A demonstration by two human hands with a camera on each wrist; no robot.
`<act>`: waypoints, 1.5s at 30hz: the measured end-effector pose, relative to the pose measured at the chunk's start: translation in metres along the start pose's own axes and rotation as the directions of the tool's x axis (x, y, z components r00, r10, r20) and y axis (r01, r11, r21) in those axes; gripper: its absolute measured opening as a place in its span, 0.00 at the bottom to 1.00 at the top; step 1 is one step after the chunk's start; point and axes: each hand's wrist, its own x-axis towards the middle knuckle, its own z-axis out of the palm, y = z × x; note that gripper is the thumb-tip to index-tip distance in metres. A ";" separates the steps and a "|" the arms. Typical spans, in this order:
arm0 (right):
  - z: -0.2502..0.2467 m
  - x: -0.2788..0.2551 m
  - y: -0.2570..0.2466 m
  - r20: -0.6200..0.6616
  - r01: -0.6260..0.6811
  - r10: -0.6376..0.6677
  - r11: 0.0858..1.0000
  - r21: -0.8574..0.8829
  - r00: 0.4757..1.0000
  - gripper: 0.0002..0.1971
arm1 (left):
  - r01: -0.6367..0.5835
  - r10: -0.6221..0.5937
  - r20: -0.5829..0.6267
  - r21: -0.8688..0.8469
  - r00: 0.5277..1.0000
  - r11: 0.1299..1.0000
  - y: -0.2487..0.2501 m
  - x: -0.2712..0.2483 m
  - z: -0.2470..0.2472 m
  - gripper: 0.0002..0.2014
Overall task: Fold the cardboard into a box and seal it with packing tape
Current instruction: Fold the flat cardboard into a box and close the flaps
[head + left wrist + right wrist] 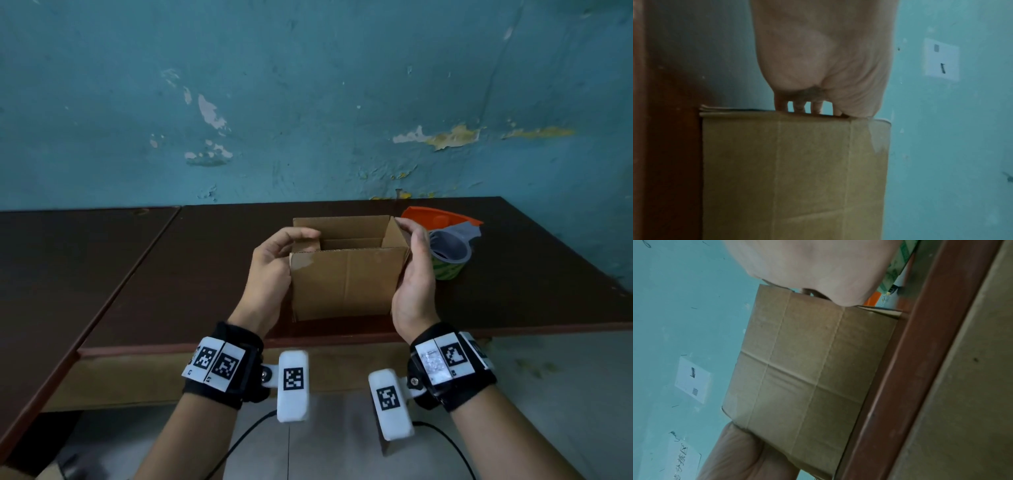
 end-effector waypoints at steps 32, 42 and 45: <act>-0.006 0.011 -0.001 0.104 -0.177 0.159 0.965 0.193 0.982 0.10 | 0.118 -0.112 0.186 -0.018 0.976 0.993 0.012 0.000 -0.009 0.21; -0.006 0.015 0.004 0.069 -0.236 0.231 0.968 0.083 0.970 0.22 | 0.150 -0.132 0.197 -0.078 0.971 0.986 0.009 0.001 -0.009 0.20; -0.005 0.017 0.004 0.058 -0.251 0.247 0.965 0.071 0.967 0.25 | 0.125 -0.107 0.151 -0.113 0.983 0.986 0.005 0.001 -0.009 0.18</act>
